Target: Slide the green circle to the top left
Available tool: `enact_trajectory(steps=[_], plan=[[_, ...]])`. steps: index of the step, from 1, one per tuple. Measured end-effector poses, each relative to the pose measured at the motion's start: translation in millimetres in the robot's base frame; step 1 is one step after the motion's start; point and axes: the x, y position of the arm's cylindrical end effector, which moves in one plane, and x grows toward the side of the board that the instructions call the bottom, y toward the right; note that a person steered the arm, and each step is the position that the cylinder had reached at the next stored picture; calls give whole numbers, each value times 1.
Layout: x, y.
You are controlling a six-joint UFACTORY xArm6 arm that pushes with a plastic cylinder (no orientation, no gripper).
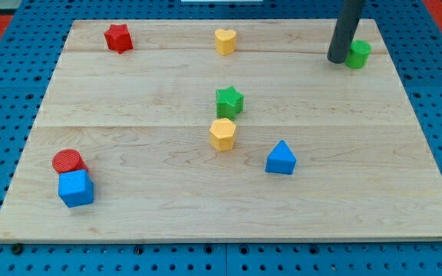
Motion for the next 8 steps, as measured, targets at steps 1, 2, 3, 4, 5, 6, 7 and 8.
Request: enact_trajectory(steps=[1, 2, 3, 4, 5, 6, 7, 8], plan=[[17, 28], [6, 79], [-39, 58], [-27, 51], [1, 37], [-28, -11], [-9, -14], [19, -14]])
